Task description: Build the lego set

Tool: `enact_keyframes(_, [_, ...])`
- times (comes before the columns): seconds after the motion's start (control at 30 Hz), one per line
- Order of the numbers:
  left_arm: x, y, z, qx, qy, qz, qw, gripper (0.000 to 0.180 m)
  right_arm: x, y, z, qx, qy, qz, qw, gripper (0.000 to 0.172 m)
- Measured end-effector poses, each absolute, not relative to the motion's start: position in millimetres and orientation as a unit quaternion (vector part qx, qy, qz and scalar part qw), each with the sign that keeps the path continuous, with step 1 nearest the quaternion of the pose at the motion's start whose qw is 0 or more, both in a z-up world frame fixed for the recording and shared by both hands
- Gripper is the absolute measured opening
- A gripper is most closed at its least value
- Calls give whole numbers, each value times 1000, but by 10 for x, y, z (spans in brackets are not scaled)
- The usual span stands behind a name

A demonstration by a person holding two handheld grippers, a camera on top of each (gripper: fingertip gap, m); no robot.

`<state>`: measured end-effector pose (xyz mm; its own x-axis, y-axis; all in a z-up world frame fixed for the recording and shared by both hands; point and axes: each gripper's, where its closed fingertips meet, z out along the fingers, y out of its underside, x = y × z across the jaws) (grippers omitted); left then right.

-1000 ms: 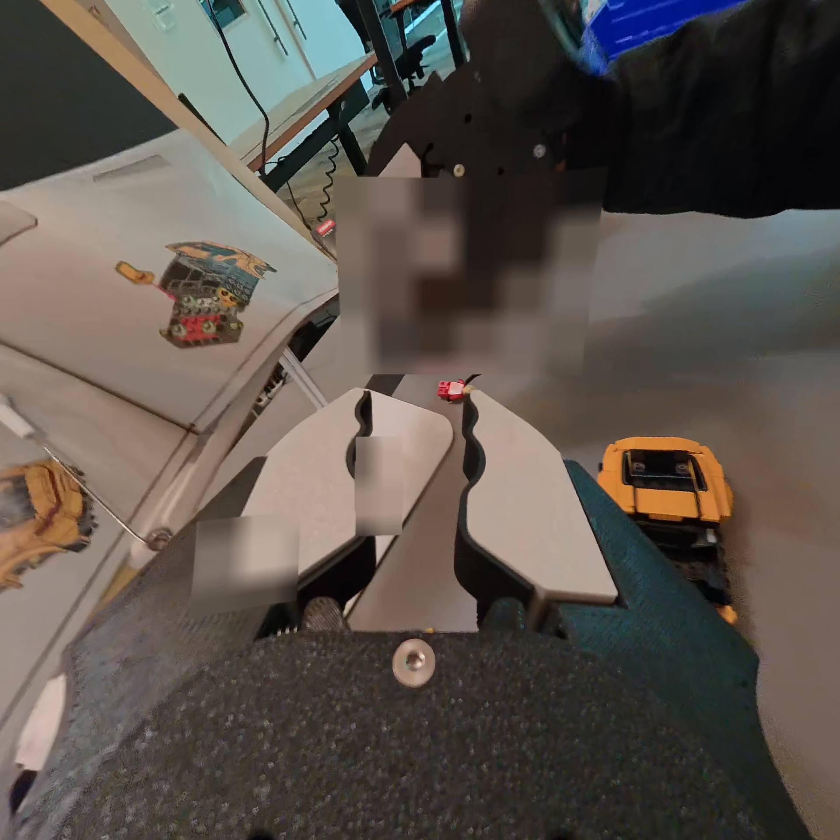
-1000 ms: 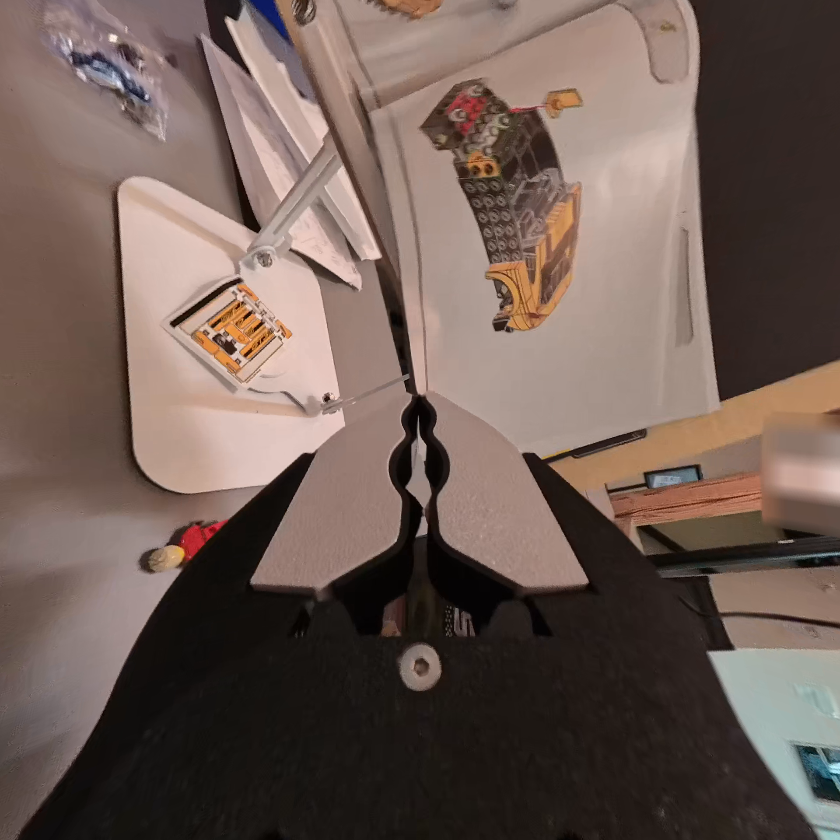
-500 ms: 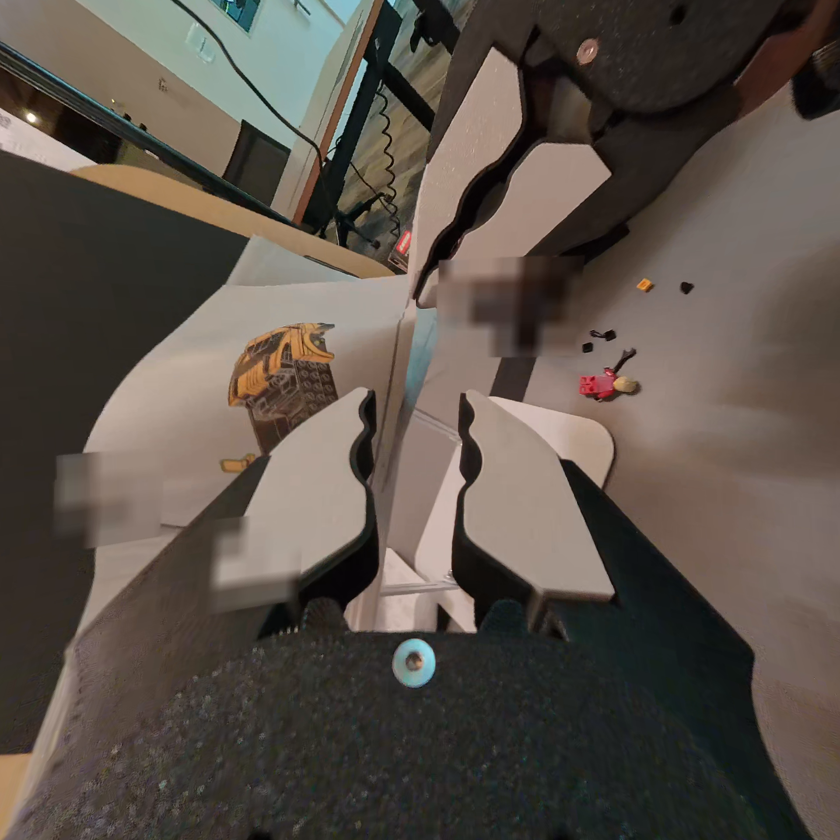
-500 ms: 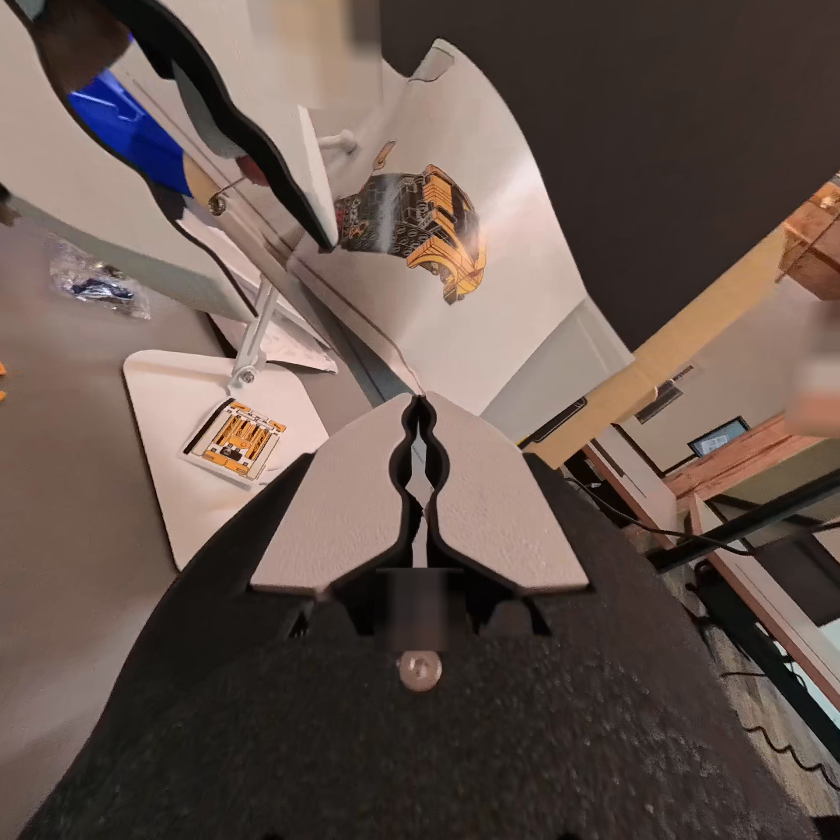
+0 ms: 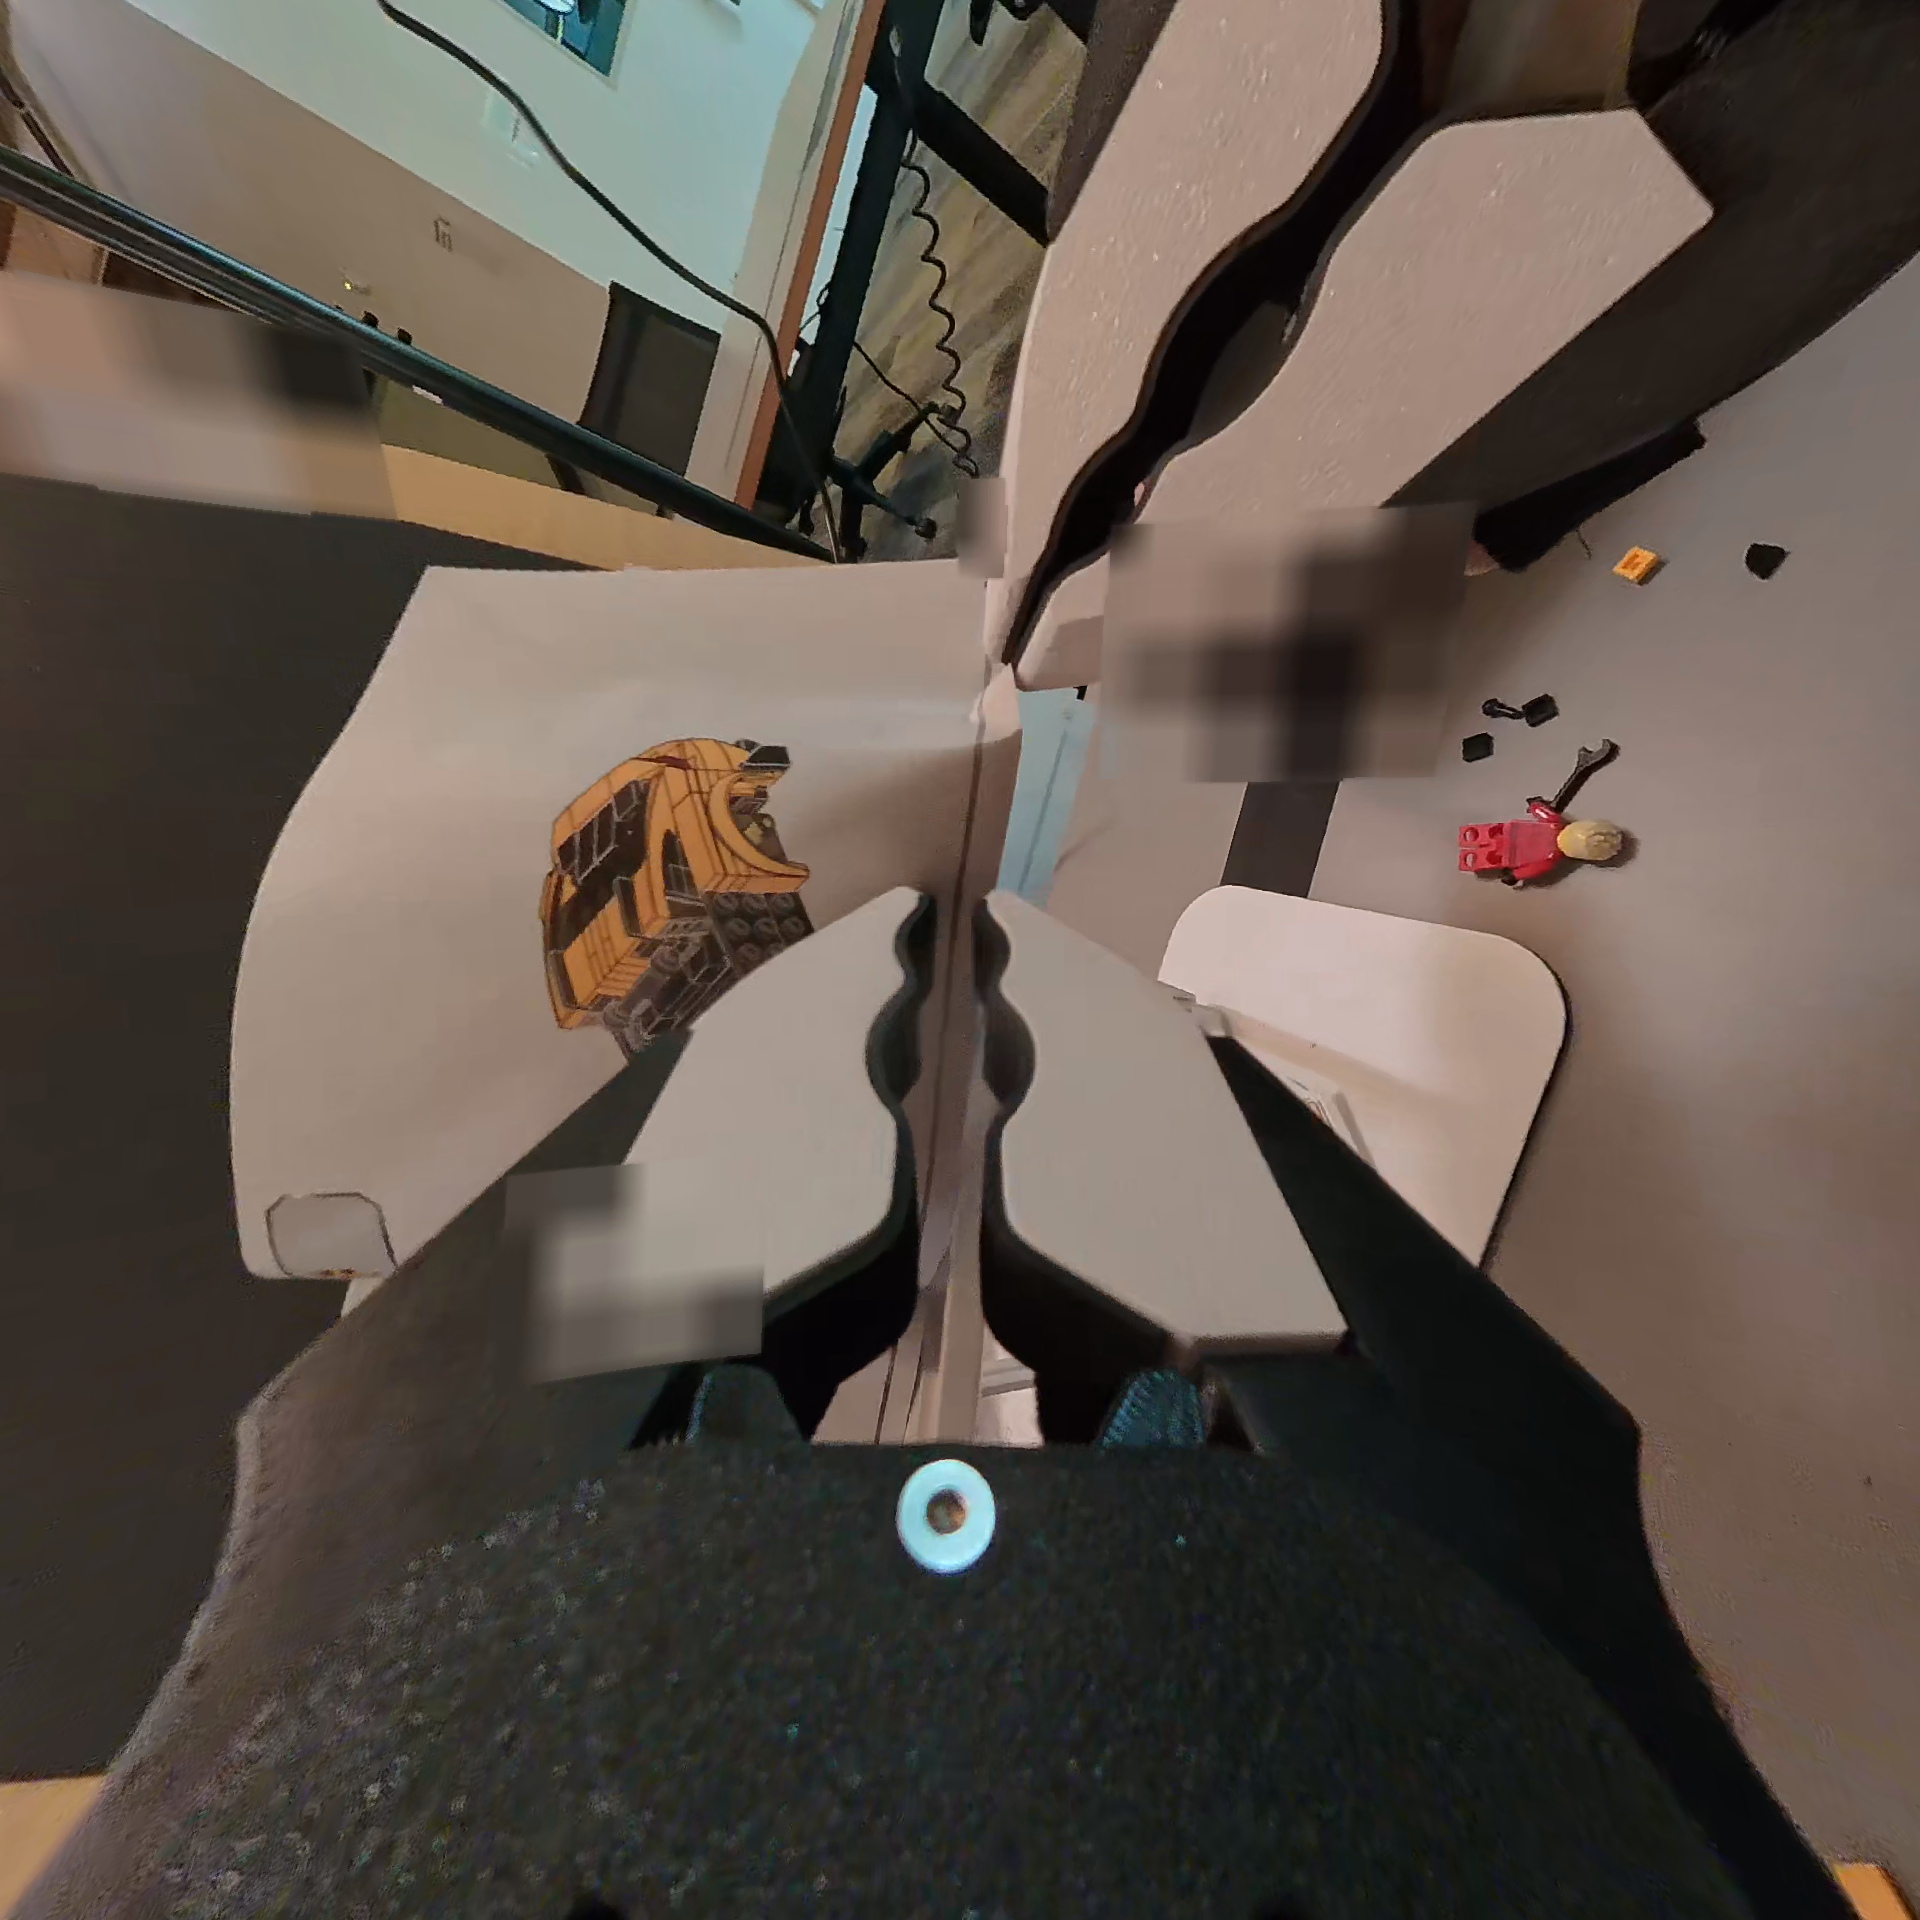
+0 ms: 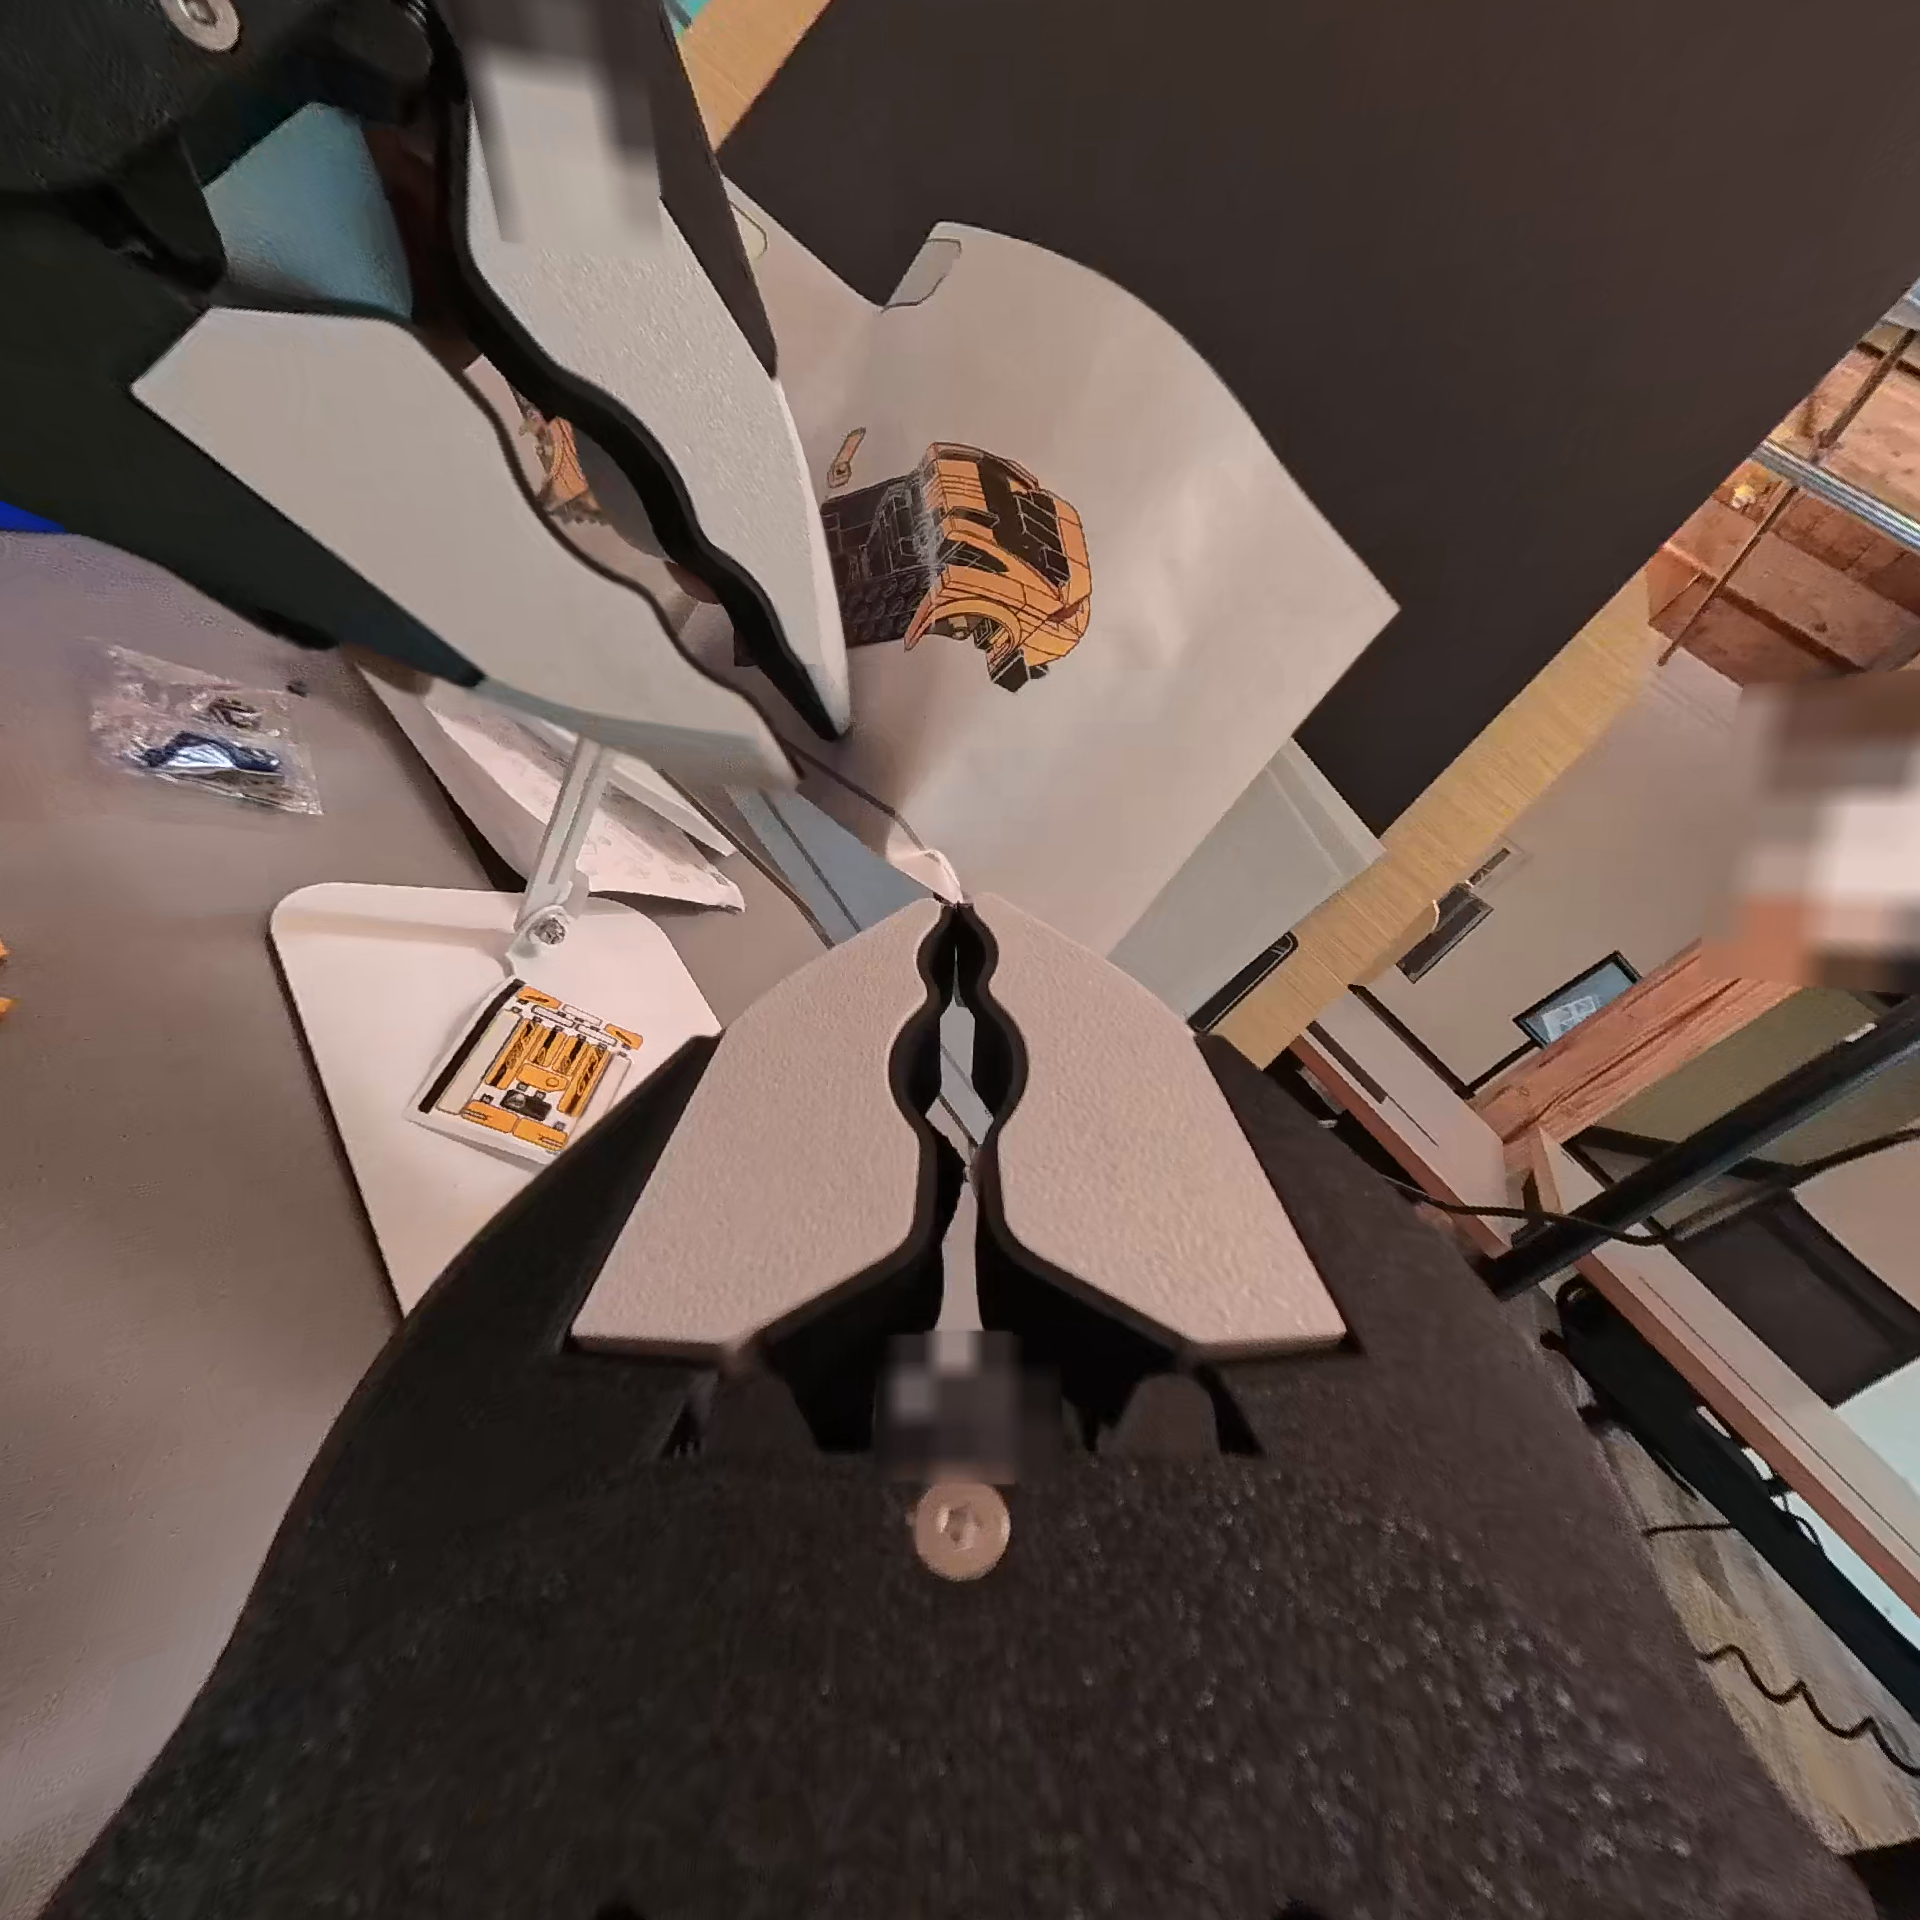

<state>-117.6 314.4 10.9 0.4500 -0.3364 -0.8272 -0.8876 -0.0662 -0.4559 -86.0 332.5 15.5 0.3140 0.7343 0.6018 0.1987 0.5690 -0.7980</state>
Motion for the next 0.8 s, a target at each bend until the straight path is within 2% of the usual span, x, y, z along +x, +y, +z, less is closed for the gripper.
enact_keyframes(0.03, [-1178,3136,121,-678,449,267,517,0,-862,3313,162,-421,-552,195,693,0])
enact_keyframes(0.13, [-1198,3120,137,-677,447,267,520,0,-873,3271,177,-418,-552,204,692,0])
enact_keyframes(0.3, [-1113,3060,159,-676,446,248,532,26,-872,3282,166,-416,-554,183,698,0])
enact_keyframes(0.43, [-1090,3090,244,-641,434,310,553,40,-909,3194,205,-396,-553,161,715,0])
enact_keyframes(0.63, [-1167,3041,341,-595,393,377,591,19,-960,3025,295,-372,-547,153,734,0])
enact_keyframes(0.8, [-1245,2880,370,-591,361,374,617,16,-922,2844,463,-353,-525,220,743,2])
